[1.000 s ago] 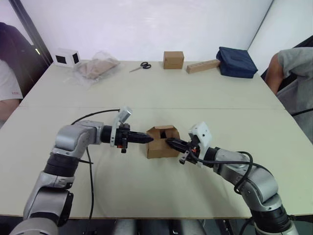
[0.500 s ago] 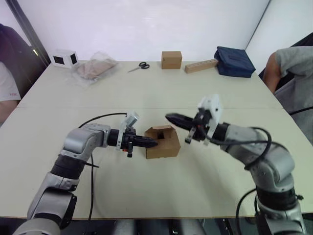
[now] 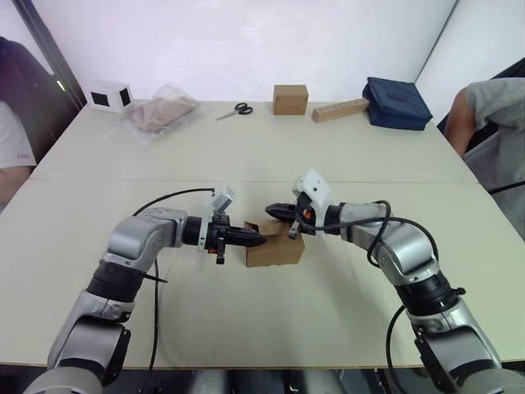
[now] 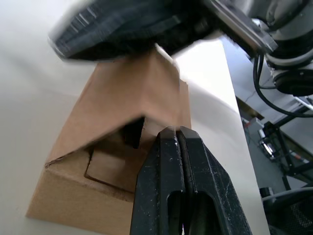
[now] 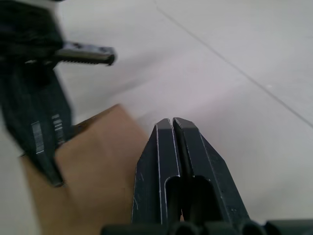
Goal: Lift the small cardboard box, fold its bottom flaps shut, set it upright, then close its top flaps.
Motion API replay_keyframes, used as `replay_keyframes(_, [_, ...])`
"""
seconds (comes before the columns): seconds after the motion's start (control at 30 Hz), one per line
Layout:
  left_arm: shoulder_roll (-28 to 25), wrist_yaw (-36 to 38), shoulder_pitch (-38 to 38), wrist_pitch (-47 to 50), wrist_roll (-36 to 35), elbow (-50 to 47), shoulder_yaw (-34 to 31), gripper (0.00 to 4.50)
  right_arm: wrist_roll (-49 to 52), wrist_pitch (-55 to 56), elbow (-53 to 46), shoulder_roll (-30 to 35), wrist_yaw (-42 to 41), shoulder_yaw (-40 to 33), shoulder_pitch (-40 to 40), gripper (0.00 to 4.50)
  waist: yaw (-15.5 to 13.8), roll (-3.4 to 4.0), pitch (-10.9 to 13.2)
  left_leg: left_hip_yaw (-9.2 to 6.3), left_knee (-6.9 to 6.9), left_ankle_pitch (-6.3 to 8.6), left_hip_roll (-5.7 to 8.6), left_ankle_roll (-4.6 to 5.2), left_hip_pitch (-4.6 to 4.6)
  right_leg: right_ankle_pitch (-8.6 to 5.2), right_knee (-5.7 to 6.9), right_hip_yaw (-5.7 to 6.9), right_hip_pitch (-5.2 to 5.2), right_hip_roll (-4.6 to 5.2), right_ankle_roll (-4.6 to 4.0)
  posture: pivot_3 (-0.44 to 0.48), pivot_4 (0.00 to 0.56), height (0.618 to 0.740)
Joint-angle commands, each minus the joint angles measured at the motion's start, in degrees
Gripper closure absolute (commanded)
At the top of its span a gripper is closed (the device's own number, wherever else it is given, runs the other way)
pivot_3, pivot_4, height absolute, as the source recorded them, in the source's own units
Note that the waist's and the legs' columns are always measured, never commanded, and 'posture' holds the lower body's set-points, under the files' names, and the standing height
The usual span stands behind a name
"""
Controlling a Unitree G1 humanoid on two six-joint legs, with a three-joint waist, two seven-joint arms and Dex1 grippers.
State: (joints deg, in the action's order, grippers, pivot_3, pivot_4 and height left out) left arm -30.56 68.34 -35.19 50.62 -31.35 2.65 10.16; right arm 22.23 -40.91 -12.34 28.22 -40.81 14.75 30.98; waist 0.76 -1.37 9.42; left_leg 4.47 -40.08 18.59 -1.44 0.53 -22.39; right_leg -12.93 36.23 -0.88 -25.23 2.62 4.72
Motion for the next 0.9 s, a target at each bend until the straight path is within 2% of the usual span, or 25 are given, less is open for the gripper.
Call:
replay_keyframes(0.03, [-2.9,1.2,-0.9,0.6,-2.6,-3.3,-3.6,4.48,0.1,-1.2,-5.0,0.9,-0.3,0.5,-4.1,4.5,0.0,0.0,0.0,0.0,0.0,0.0,0.0,0.0,0.0,0.0,0.0,0.0,0.0,0.0,0.0,0.0,0.15,0.74])
replay_keyframes(0.27, [-5.4,2.9,-3.0,0.2,-3.6,-1.6,-4.5,4.48,-1.6,-1.8,-6.4,0.0,1.8,0.0,-6.9,4.5,0.0,0.01,0.0,0.02,-0.01,-0.02,-0.02,-0.03,0.1,-0.1,0.0,-0.01,0.08,-0.03,-0.18,0.0,0.15,0.74])
replay_keyframes(0.5, [1.6,0.0,-10.1,-4.3,-0.4,8.5,-2.9,4.48,-0.6,-4.5,-11.6,-0.5,4.4,-1.8,-9.2,4.5,-0.1,0.0,0.0,0.0,-0.04,-0.03,0.05,-0.04,0.09,-0.03,-0.03,0.0,0.14,-0.01,-0.06,0.0,0.15,0.74])
replay_keyframes(0.67, [7.2,1.0,-12.1,-10.7,4.3,15.7,1.2,4.48,-0.1,-7.2,-18.1,0.5,6.5,-2.5,-13.1,4.5,-0.1,0.0,0.0,0.0,-0.01,0.0,0.06,0.0,0.06,-0.01,-0.06,0.01,0.11,-0.03,-0.01,0.0,0.15,0.74])
replay_keyframes(0.9, [9.2,3.8,-12.4,-18.6,10.2,23.4,4.7,4.48,1.4,-10.9,-23.8,0.9,8.2,-4.6,-14.5,4.5,-0.1,0.0,0.0,-0.02,0.01,0.0,0.07,0.0,0.05,-0.02,-0.04,0.01,0.05,-0.08,-0.03,0.0,0.15,0.74])
